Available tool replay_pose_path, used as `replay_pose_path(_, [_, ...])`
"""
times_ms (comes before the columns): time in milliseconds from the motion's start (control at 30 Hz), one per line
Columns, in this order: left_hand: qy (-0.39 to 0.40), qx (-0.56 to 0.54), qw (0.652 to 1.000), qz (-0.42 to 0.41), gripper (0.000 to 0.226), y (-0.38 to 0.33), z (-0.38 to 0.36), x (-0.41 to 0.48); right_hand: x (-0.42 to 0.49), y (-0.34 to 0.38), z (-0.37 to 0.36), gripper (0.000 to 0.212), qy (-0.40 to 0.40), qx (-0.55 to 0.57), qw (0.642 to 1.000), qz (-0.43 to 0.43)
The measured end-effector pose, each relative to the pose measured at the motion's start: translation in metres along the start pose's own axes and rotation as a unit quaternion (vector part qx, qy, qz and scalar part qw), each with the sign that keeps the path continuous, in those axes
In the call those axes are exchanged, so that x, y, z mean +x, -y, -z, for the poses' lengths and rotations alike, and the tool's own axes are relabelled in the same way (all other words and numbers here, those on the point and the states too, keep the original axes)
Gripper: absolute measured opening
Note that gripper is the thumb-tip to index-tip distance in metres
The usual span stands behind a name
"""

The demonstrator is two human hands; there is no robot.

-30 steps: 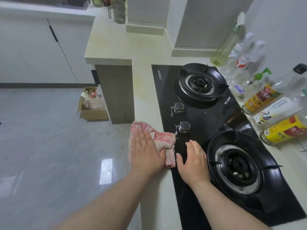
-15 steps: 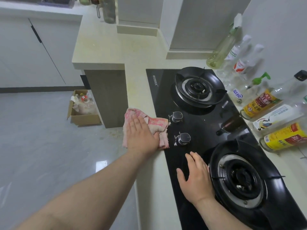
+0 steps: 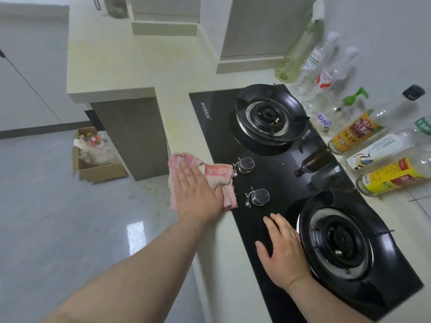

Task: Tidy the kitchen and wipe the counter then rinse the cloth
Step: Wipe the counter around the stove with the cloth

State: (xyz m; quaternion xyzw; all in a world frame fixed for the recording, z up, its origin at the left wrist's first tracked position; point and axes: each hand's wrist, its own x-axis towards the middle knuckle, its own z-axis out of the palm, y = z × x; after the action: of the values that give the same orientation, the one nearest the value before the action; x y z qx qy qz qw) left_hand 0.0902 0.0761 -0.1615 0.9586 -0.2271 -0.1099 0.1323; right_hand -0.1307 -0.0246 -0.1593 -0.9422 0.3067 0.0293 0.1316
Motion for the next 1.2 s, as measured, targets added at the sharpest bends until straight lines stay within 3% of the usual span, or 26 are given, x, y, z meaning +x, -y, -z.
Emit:
replay_pose_path(500, [0.005,-0.004,1.0,0.02,0.092,0.001,0.008,0.03,-0.002,0.007,0.007,0.061,0.017,0.003,1.0,-0.004])
replay_pose_path(600, [0.0,0.004,1.0,0.021,0.093,0.002,0.01,0.04,0.01,0.022,0.021,0.053,-0.049,0.115,0.992,-0.018])
replay_pose_path(767, [-0.009,-0.001,0.999,0.036,0.092,0.001,0.013,0.053,0.071,0.072,0.057,0.037,-0.152,0.214,0.96,0.102])
replay_pose_path(1000, [-0.031,-0.001,0.998,0.047,0.091,0.001,0.02,0.081,0.187,0.116,0.082,0.034,-0.039,0.19,0.978,0.081])
replay_pose_path(1200, [-0.036,-0.006,0.999,0.04,0.09,0.008,0.021,0.108,0.268,0.139,0.064,0.054,0.063,0.096,0.992,0.048])
